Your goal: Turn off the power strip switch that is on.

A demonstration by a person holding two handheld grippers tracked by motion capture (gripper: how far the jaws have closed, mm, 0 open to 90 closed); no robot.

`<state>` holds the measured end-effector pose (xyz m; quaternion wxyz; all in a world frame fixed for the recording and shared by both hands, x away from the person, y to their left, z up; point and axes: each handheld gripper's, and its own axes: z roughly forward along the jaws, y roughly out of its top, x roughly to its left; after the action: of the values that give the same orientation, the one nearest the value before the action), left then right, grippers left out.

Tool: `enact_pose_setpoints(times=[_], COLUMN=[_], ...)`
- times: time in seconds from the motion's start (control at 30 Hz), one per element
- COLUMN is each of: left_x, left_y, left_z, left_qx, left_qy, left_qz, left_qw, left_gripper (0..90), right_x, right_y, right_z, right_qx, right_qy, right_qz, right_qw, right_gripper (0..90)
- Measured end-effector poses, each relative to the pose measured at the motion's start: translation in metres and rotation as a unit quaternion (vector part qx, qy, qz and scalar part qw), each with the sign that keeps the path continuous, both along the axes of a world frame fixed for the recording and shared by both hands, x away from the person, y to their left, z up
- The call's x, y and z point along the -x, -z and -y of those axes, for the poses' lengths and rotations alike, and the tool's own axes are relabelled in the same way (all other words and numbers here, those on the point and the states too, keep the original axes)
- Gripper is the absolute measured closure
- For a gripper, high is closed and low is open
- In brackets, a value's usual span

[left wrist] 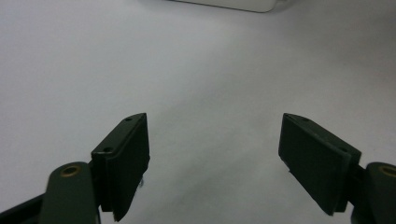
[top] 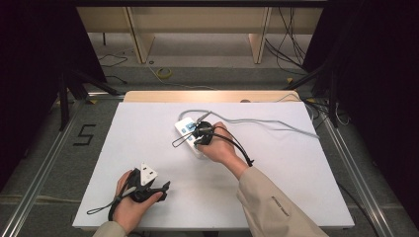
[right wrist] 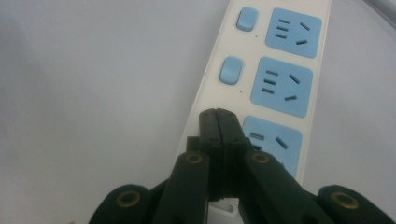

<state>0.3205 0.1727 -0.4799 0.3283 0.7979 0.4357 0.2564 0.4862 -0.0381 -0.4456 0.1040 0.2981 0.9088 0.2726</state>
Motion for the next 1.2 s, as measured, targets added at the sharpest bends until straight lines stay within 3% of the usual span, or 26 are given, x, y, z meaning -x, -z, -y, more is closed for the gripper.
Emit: enact_pose_setpoints(times=[0.6,1.2], left_x=[0.0,0.0], left_y=[0.001,0.003], left_z=[0.0,0.002], left_qx=[-0.003,-0.002], left_qy=[0.001,0.0], left_qz=[-0.002,-0.006], left_qw=[1.0,1.0], left_gripper=[24.6,24.6], right_x=[0.012,0.036], right_y=[-0.006,-0.01], right_z=[0.018,0.059], right_qx=[-0.016,-0.038], right_qy=[-0.008,-0.013], right_qz=[0.002,0.011], right_qw=[0.9998,0.9991], right_gripper=[88.1,82.4])
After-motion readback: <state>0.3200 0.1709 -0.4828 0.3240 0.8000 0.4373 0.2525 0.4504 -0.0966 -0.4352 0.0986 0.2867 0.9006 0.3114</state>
